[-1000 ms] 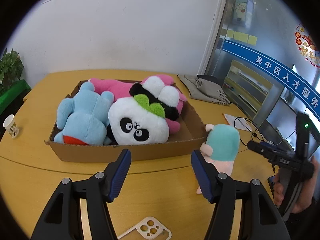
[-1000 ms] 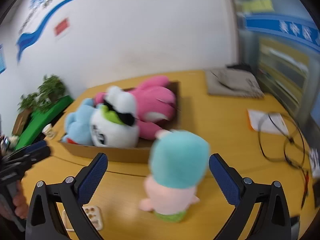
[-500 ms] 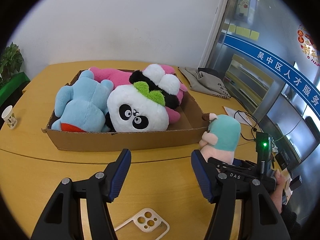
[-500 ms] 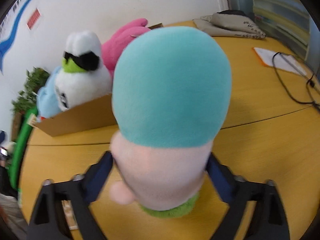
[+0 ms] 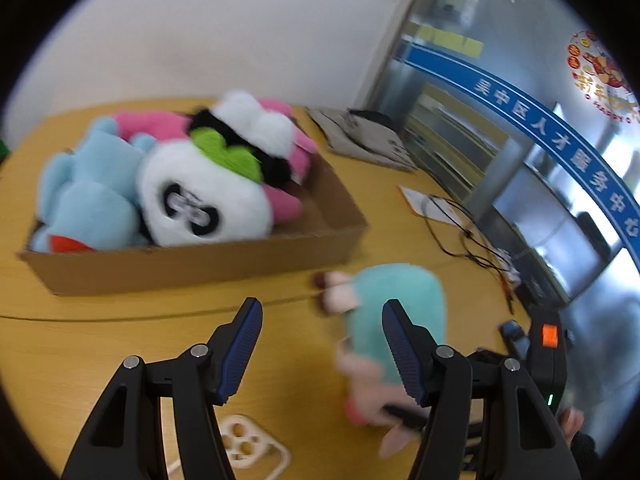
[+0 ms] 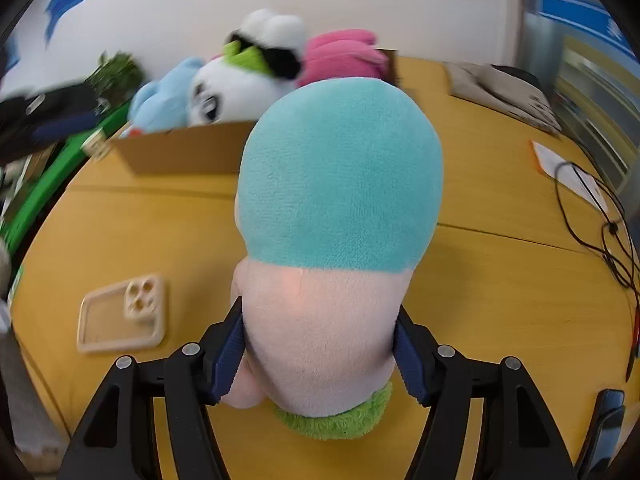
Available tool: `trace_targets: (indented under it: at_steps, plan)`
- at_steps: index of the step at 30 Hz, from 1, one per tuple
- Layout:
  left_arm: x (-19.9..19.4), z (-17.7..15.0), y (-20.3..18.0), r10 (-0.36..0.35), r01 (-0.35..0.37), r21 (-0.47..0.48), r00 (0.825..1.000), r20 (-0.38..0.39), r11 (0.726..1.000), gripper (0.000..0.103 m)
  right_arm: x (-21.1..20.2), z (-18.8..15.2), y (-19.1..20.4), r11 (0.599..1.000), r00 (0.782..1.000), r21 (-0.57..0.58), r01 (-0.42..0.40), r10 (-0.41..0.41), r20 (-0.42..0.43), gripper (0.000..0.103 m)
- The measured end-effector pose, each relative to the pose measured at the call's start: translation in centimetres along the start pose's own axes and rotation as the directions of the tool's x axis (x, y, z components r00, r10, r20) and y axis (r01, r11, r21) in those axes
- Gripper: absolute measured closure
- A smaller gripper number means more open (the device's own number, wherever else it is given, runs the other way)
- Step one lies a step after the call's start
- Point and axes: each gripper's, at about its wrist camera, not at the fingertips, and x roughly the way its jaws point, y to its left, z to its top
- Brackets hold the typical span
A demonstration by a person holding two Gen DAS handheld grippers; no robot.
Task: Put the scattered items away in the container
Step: 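Close both grippers on the teal-and-pink plush and lift it, then carry the teal-and-pink plush over the box and lower it in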
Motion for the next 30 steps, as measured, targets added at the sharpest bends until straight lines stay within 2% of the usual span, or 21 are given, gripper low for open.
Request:
trace_targets:
  at_steps: [3,4,6,10,15,20,23,26,30]
  plan:
    - [3.6,-1.1,-0.3,-0.069,0.067,-0.023,0.992,-0.109,0.997,0.041,0.1,-1.4,1.9,0.997,0.998,-0.053,-0.057,0.056,-0.022,0.032]
    - [4.2,-1.4,-0.2,-0.084,0.081,-0.038,0.99,-0.11,0.996,0.04,0.0,-1.7,2.4,0.996,0.998,-0.066,-0.06,0.059,-0.019,0.031]
    - [4.4,-1.6,0.8,-0.119,0.109,-0.102,0.988,-0.099,0.989,0.023,0.0,-2.0,2.5,0.996,0.998,-0.064,-0.058,0.057,-0.019,0.031]
    - [4.8,-2.0,1.9,-0.189,0.169,-0.172,0.975,-0.112,0.971,0.023,-0.2,-2.3,2.5,0.995,0.998,-0.085,-0.056,0.055,-0.011,0.031]
    - [4.8,-2.4,1.7,-0.255,0.231,-0.176,0.958,-0.132,0.957,0.023,-0.1,-2.3,3.6,0.99,0.998,-0.119,-0.069,0.069,-0.004,0.031]
    - [4.8,-2.7,1.3,-0.248,0.225,-0.169,0.96,-0.127,0.96,0.023,0.3,-1.8,4.3,0.988,0.997,-0.135,-0.073,0.073,-0.005,0.031]
    - [4.5,-2.5,0.2,-0.224,0.21,-0.115,0.965,-0.133,0.971,0.033,0.3,-1.7,4.7,0.987,0.997,-0.145,-0.074,0.074,-0.001,0.031]
    - [4.1,-2.1,-0.2,-0.224,0.21,-0.112,0.966,-0.13,0.971,0.04,0.1,-1.6,5.0,0.987,0.998,-0.145,-0.068,0.069,0.002,0.032]
    - [2.0,-1.0,-0.4,-0.239,0.231,-0.104,0.968,-0.078,0.967,0.043,-0.9,-0.9,5.0,0.988,0.996,-0.144,-0.062,0.069,0.048,0.033]
